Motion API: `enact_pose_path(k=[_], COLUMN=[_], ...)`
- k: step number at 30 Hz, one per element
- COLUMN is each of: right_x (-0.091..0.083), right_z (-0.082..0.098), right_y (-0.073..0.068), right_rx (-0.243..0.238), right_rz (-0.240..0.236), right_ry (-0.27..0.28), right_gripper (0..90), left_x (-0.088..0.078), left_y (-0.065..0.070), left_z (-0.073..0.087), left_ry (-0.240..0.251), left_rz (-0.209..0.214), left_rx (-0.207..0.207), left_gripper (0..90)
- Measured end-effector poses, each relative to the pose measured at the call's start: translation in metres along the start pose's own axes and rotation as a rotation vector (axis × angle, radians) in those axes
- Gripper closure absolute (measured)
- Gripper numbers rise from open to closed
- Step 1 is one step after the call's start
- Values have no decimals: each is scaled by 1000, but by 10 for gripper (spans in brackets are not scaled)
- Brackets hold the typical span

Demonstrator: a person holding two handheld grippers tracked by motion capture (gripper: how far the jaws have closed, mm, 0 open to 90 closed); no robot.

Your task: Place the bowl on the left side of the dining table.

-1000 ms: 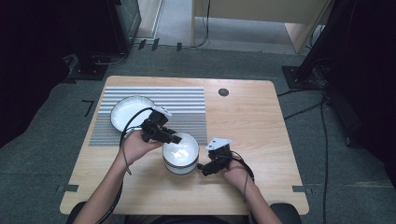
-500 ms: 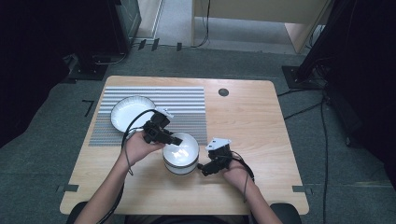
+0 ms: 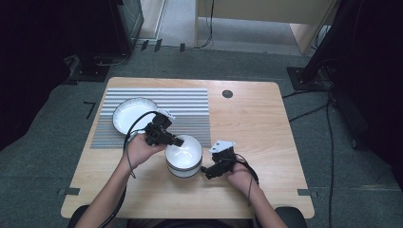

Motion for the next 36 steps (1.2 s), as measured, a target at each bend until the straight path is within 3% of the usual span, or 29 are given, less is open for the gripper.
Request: enact_pose_path(k=[14,18,26,36], right_x=[0,0,0,0], right_z=[0,0,0,0], right_y=[0,0,0,0], right_rx=[0,0,-1,-1], right_rz=[0,0,0,1], right_ry=[0,0,0,1], right_gripper=[0,0,0,0], left_x=[-1,-1,-3,-6], left_y=[-1,-2,0,3], left_z=[0,0,-1,-3], left_ry=[5,7,0,14], left_rz=[12,48,23,72], left_rx=[2,-17,-6,-13], left_gripper=[803,792,792,792])
Point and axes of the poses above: each handheld gripper's, and its own axes: x roughly forward along the jaws, z roughly out of its underside, y roughly to its right, the point moved 8 cm from there along x, roughly forward along the jaws
